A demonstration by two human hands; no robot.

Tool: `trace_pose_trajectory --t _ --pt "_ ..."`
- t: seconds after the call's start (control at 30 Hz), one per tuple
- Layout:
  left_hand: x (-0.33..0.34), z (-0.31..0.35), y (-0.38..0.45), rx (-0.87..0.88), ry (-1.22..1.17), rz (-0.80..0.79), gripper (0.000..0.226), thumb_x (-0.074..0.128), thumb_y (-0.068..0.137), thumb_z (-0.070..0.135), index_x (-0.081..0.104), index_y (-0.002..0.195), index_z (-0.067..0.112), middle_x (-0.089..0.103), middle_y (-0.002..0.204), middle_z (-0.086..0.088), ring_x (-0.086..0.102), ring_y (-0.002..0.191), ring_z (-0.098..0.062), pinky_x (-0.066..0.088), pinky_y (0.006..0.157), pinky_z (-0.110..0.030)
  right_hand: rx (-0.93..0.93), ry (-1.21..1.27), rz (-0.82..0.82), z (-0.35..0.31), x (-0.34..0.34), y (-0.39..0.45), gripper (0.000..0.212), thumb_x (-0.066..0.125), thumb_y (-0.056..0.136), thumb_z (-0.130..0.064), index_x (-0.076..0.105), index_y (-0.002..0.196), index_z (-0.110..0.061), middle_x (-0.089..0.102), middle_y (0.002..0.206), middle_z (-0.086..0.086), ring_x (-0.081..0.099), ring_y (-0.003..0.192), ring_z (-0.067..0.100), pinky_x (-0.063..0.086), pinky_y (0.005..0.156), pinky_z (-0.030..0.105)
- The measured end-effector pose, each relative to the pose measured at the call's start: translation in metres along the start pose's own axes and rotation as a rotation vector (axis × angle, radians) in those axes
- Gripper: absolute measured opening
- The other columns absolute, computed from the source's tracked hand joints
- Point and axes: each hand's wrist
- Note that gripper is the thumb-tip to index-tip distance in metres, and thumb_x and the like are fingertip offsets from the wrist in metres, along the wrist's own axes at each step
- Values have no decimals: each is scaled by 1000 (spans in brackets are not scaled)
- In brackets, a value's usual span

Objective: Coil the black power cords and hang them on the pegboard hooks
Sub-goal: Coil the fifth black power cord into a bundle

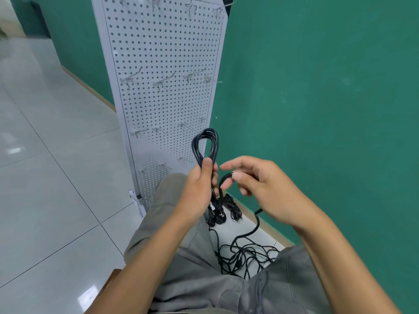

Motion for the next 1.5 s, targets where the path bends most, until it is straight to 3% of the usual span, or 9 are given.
trace_pose_trajectory --t 0.1,0.4,0.53,0.77,1.07,1.17,1.27,1.4,1.5 --pt "11 -2 -9 28 28 -101 62 21 100 63 59 86 16 54 70 5 52 63 -8 45 63 -20 26 -3 110 -3 -6 7 16 67 95 -7 59 95 -20 76 78 -1 49 58 12 45 63 30" --pt "22 3 -23 -65 -206 -368 82 25 82 90 57 95 16 46 63 6 40 58 -15 35 64 -39 126 -163 502 6 -16 6 56 98 57 -38 50 77 -18 67 70 5 41 50 11 38 54 29" --pt "18 6 -19 -83 -246 -445 58 60 86 75 56 87 18 39 63 -1 33 53 -19 17 56 -50 126 -66 466 13 -19 4 44 95 64 -31 54 69 -16 55 59 1 38 53 14 36 53 29" --pt "9 24 -19 -133 -442 -475 29 49 106 38 51 94 11 36 65 0 34 52 -14 33 52 -26 105 430 297 39 -17 -14 12 69 91 -11 62 101 -9 65 76 5 55 65 13 49 67 21" --pt "19 15 -23 -1 87 -534 34 48 106 39 57 75 28 48 69 -2 50 61 -19 48 63 -37 67 838 474 44 -4 -29 18 58 95 -26 58 86 -11 60 78 2 60 79 14 51 89 36" --pt "27 14 -28 28 161 -581 44 50 108 25 62 75 52 45 76 -7 52 57 -16 50 58 -31 104 667 514 33 -3 -24 22 59 96 -34 64 83 -17 70 109 -8 67 100 4 50 102 41" --pt "31 10 -28 112 270 -553 27 53 107 23 52 84 39 49 71 5 55 57 -11 48 60 -25 138 449 560 23 0 -19 27 61 100 -34 68 75 -27 52 144 -16 52 132 3 45 104 26" --pt "29 6 -22 266 445 -522 5 51 107 27 56 107 27 58 85 22 54 80 0 42 76 -23 150 317 570 16 -1 -10 20 60 102 -28 65 87 -15 61 124 -16 48 127 -9 36 84 3" --pt "25 4 -15 316 520 -487 16 50 107 27 56 120 19 57 111 6 52 107 -10 40 94 -28 122 244 598 14 -2 -1 20 62 101 -26 67 90 -9 69 99 -10 58 97 -17 38 78 0"
Point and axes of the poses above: each hand's wrist, its own y-axis towards the middle knuckle, its own x-axis out of the palm, z = x × y
